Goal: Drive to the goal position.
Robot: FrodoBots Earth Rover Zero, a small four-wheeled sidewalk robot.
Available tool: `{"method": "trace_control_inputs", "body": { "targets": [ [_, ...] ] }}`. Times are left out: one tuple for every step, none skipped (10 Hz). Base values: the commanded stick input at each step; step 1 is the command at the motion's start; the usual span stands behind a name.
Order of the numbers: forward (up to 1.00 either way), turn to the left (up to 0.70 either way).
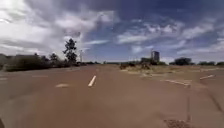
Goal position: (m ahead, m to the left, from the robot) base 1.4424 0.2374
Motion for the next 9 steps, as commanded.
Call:
{"method": "trace_control_inputs", "body": {
  "targets": [
    [1.0,0.0],
    [1.0,0.0],
    [1.0,0.0],
    [1.0,0.0],
    [1.0,0.0],
    [1.0,0.0],
    [1.0,0.0],
    [1.0,0.0],
    [1.0,0.0]
  ]
}}
